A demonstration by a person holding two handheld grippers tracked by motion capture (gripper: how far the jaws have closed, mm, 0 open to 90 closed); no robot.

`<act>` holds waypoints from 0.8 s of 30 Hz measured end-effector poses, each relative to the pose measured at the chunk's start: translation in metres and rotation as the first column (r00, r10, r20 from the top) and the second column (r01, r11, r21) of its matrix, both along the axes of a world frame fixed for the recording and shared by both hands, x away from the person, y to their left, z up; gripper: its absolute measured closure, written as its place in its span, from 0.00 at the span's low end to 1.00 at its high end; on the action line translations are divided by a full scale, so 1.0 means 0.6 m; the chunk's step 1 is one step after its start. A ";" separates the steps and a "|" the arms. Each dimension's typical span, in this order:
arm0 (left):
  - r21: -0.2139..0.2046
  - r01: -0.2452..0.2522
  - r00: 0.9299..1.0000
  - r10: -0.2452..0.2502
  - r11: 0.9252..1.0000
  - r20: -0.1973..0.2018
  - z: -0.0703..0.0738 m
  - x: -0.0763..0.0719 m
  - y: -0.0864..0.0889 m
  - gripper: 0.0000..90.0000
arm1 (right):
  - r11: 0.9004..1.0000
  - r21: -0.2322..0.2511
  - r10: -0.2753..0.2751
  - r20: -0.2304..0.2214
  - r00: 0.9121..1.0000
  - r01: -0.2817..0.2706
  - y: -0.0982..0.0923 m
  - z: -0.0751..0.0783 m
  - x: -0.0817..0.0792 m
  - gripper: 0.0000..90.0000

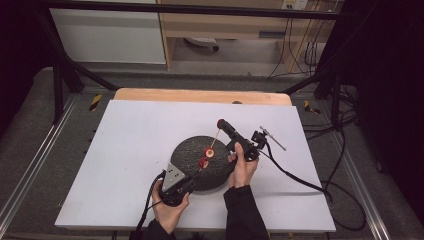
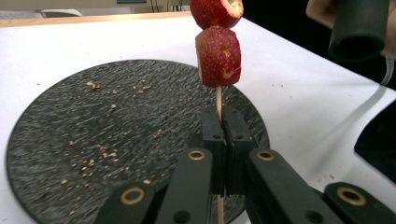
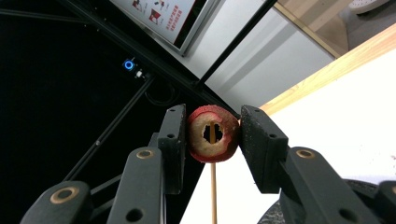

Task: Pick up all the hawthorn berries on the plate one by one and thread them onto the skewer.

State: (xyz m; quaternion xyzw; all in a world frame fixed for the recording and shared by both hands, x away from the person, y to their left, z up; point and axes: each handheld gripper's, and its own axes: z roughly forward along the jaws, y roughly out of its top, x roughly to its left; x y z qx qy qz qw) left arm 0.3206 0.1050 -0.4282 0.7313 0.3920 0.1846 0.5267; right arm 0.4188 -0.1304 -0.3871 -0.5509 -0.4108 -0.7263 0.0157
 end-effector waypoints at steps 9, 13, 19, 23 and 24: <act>-0.016 -0.004 1.000 0.003 1.000 -0.024 0.013 0.017 -0.009 0.99 | 0.999 -0.038 0.015 0.009 1.000 -0.015 0.006 -0.008 -0.009 0.70; -0.012 0.000 0.999 0.000 1.000 -0.034 0.019 0.025 -0.007 0.99 | 0.998 -0.054 0.026 0.012 1.000 -0.025 0.009 -0.013 -0.011 0.70; -0.007 0.010 0.999 -0.010 1.000 -0.044 0.018 0.031 -0.006 0.99 | 0.996 -0.079 0.034 0.017 0.999 -0.032 0.013 -0.020 -0.016 0.70; -0.012 0.020 0.998 -0.021 1.000 -0.053 0.017 0.034 -0.006 0.99 | 0.994 -0.096 0.046 0.020 0.999 -0.044 0.015 -0.023 -0.020 0.70; -0.012 0.021 0.998 -0.022 1.000 -0.054 0.017 0.034 -0.005 0.99 | 0.994 -0.103 0.049 0.020 0.999 -0.046 0.016 -0.025 -0.021 0.70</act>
